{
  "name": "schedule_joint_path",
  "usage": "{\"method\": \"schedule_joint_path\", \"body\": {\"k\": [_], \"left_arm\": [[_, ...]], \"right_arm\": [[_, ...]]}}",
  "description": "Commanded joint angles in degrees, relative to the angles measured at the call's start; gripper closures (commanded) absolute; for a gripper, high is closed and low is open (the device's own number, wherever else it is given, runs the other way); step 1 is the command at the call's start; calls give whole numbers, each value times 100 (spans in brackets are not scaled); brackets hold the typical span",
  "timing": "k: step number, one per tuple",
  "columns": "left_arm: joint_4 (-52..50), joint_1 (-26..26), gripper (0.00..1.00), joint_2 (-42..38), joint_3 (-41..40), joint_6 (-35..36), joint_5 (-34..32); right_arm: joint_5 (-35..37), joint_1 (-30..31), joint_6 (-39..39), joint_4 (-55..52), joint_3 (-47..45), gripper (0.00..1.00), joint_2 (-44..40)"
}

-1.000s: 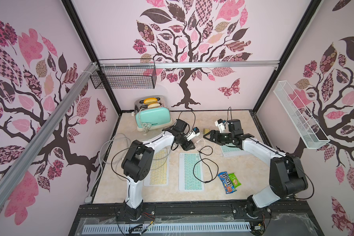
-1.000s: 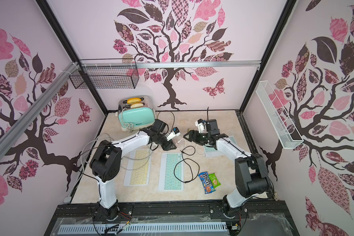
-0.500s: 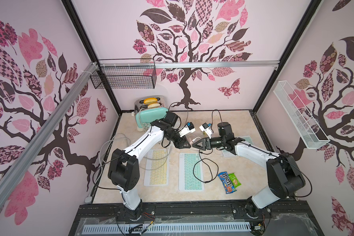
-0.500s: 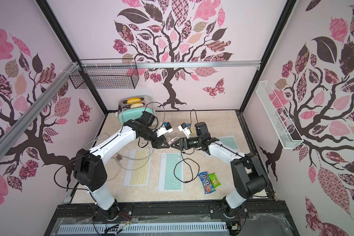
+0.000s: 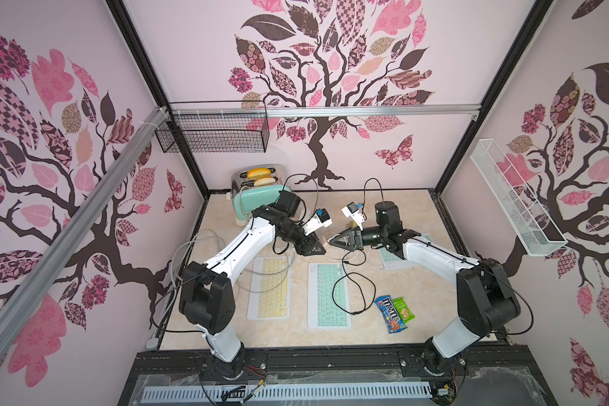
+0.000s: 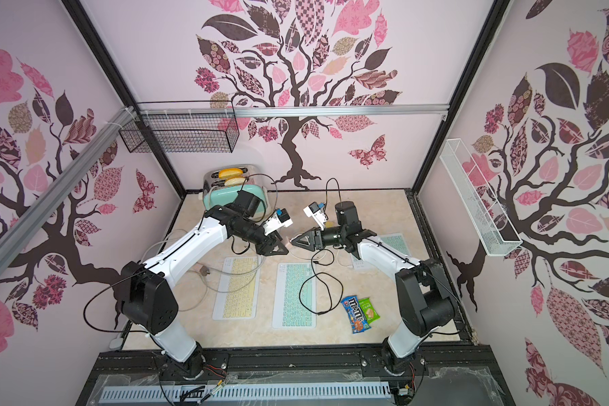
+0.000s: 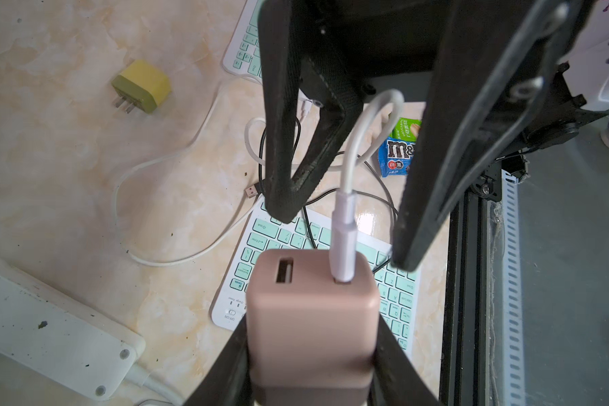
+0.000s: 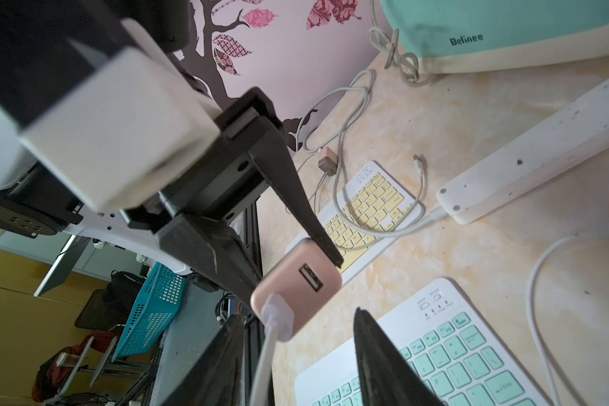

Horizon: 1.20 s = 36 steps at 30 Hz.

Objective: Unplug the wireless keyboard
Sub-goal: Pick up the plug from the center of the board, then remove the power cord from the plug.

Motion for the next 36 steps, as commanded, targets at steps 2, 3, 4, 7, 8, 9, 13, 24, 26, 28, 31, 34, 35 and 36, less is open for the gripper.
{"method": "schedule_joint_path", "body": {"k": [2,3,4,7,8,9,13,24,26,28,31,34,35,36], "left_arm": [[-50,11,100,-90,-58,49,211],[-36,17,100,-88,-65,56,211],[-36,12,100,-89,-67,55,211],[-41,14,100,-92,-67,57,211],[-40,14,100,-93,-72,51,217],[-42,10,100,-88,-76,57,226],[-39,13,100,-88,-61,49,285],[-222,11,100,-53,52,121,482],[-226,17,100,-46,60,129,479],[-229,14,100,-28,73,129,483],[-252,19,100,4,107,130,500],[-290,25,100,19,141,141,514],[-314,18,100,26,152,149,526],[-323,22,100,20,150,151,544]], "right_arm": [[-121,-5,-175,-36,321,55,196],[-152,-5,-151,18,339,57,238],[-177,3,-129,53,363,58,271],[-270,3,-132,83,378,67,344],[-335,8,-133,107,365,69,347],[-373,20,-123,129,342,70,345],[-448,46,-46,290,226,76,309],[-841,50,203,672,84,75,328],[-880,59,211,692,52,76,341],[-931,59,282,782,15,76,345],[-979,68,341,865,-32,72,298],[-917,68,376,951,-104,67,240],[-912,66,445,1049,-121,69,252],[-937,73,547,1182,-128,71,280]]}}
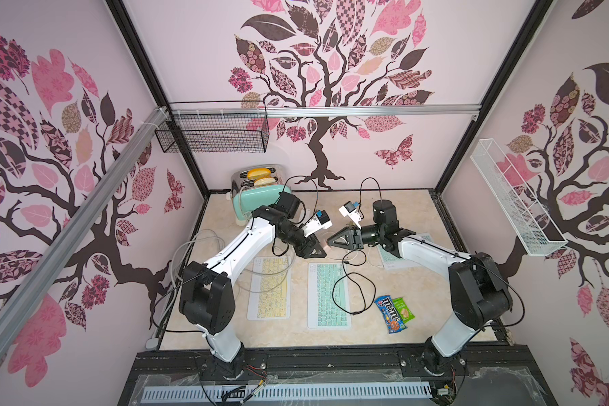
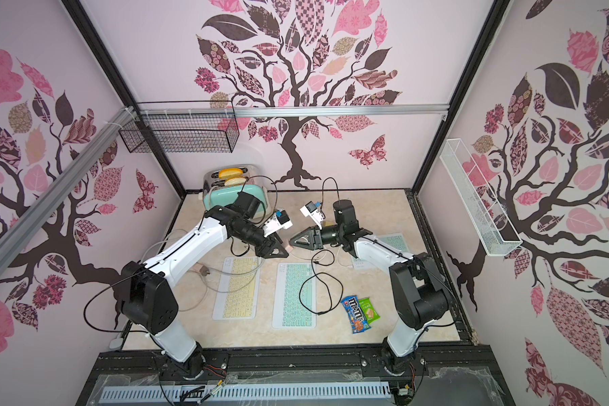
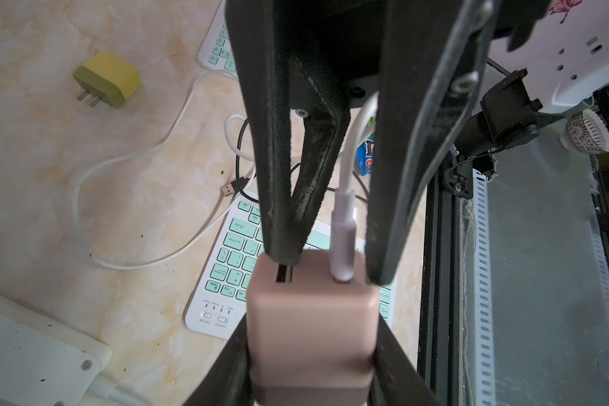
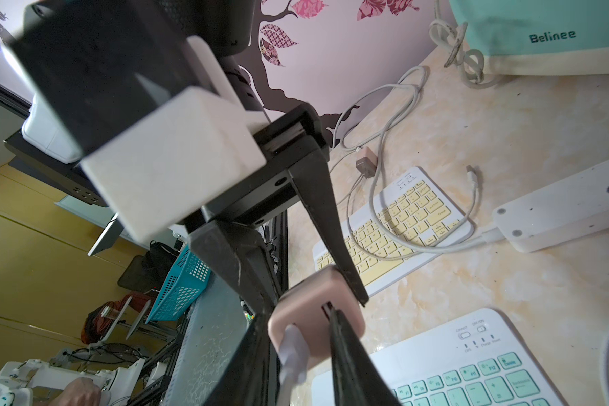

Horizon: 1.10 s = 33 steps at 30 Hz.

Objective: Unplug the wireless keyboard
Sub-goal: Remove the power cord from the plug.

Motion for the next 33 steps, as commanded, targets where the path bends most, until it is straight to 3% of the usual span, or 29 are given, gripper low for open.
{"method": "schedule_joint_path", "body": {"k": [1,9,15,17,29,33], "left_arm": [[-104,17,100,30,183,115,221],[-196,16,100,-46,235,163,404],[-246,19,100,-55,320,147,515],[-252,27,100,-59,333,140,563],[-452,45,100,-50,530,213,778],[-405,45,100,-92,559,163,873]], "right_arm": [[-112,21,269,436,-67,73,22],[-246,41,448,721,-79,89,75],[-251,97,407,712,-183,73,0],[-252,113,408,732,-218,72,-40],[-346,108,621,1059,-300,100,-102],[-283,107,638,1105,-181,100,-150]]}}
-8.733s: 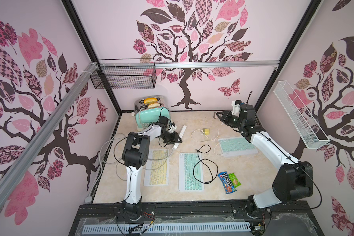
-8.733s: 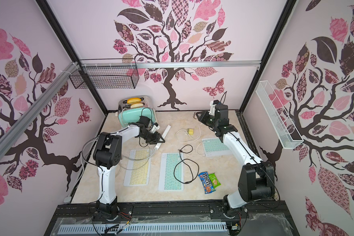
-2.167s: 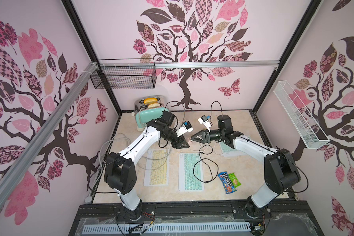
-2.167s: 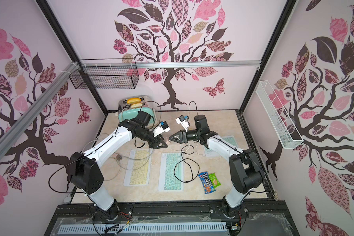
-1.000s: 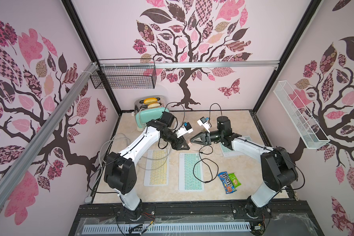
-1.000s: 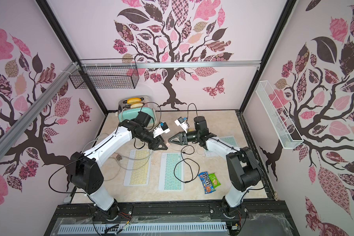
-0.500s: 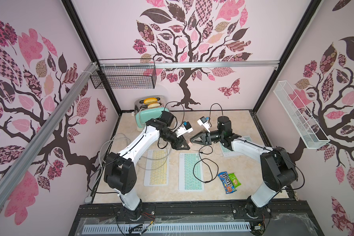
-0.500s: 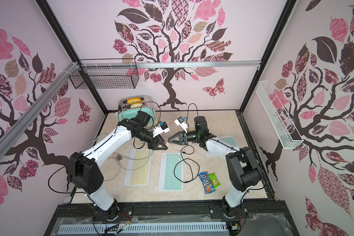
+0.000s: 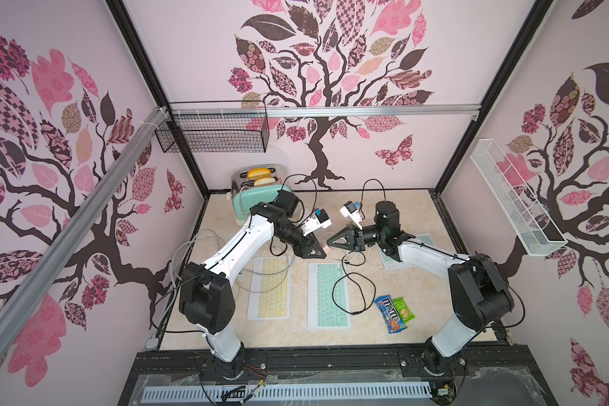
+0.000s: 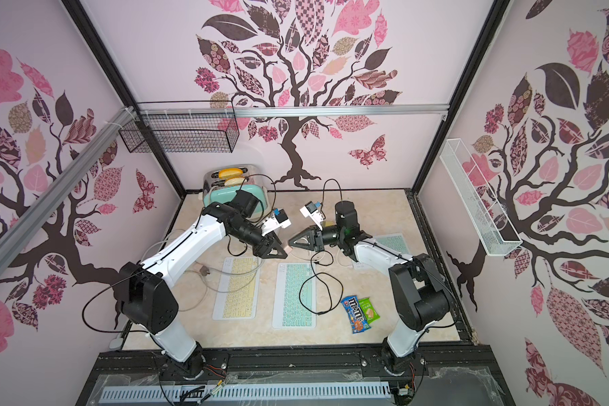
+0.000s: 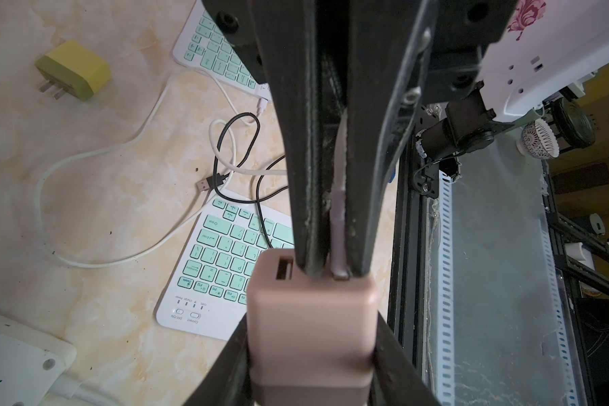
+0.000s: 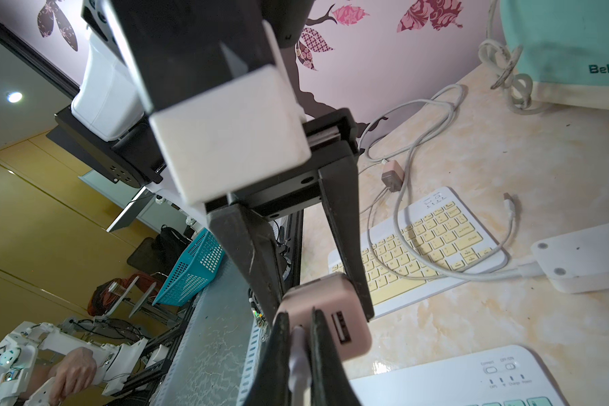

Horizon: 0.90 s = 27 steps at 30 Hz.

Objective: Unplug the wireless keyboard
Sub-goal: Remove the power cord from the plug.

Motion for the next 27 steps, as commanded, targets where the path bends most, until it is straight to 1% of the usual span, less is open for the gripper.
{"method": "schedule_joint_path", "body": {"k": [1,6,10,15,22,27], "left_arm": [[234,-1,100,-105,256,125,517],[228,-6,100,-199,177,48,529],[187,-4,100,-281,41,56,456],[327,0,100,-434,-139,-81,352],[313,-6,100,-459,-216,-83,333],[265,2,100,-459,-236,-100,290]], "right_arm": [[115,31,174,-78,145,100,-80],[179,-66,821,822,203,100,-141],[212,-212,686,662,398,100,-162],[213,-372,820,828,554,100,-98],[292,-584,756,778,593,100,-185],[360,-615,643,697,569,100,-247]]}}
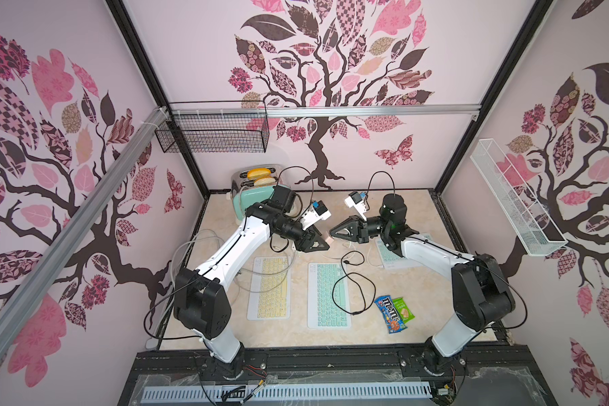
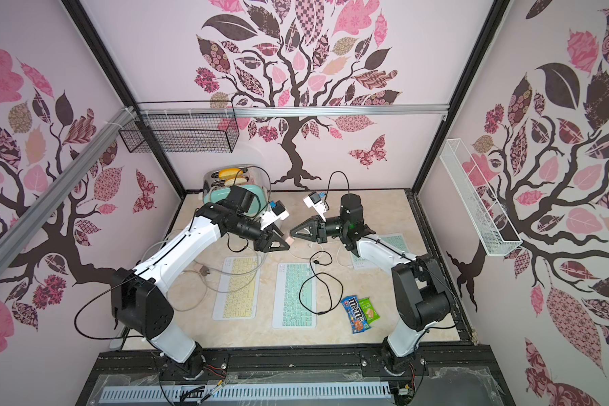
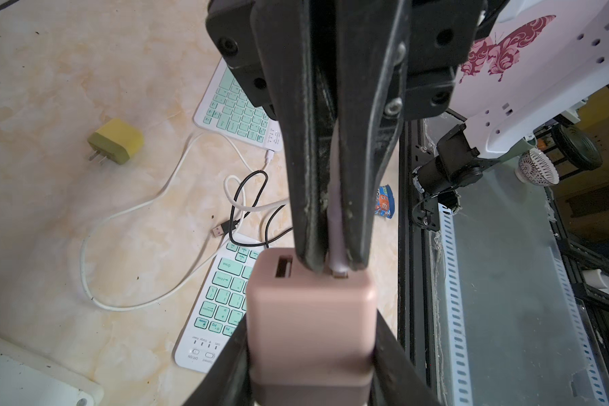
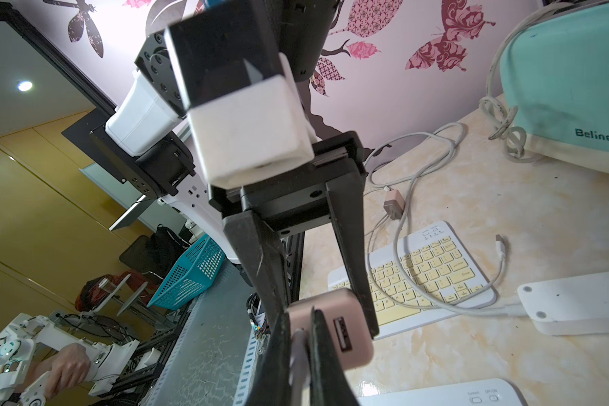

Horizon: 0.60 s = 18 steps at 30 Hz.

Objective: Unplug the wireless keyboard
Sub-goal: Remove the power cord from the plug.

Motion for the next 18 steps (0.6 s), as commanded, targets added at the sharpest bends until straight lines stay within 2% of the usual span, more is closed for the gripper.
{"method": "schedule_joint_path", "body": {"k": [1,5,11,18], "left_arm": [[-540,-49,100,-186,-141,247,-20],[-565,-49,100,-180,-163,230,-127],[-632,-49,100,-135,-198,219,-272],[-551,-49,100,-186,-345,175,-248]], "right_arm": [[566,-365,-20,-96,248,100,-243],[660,-409,-318,-497,341,100,-302],[906,-418,-1310,-1781,581,100,-482],[908,-464,-983,-1330,584,100,-397]]}}
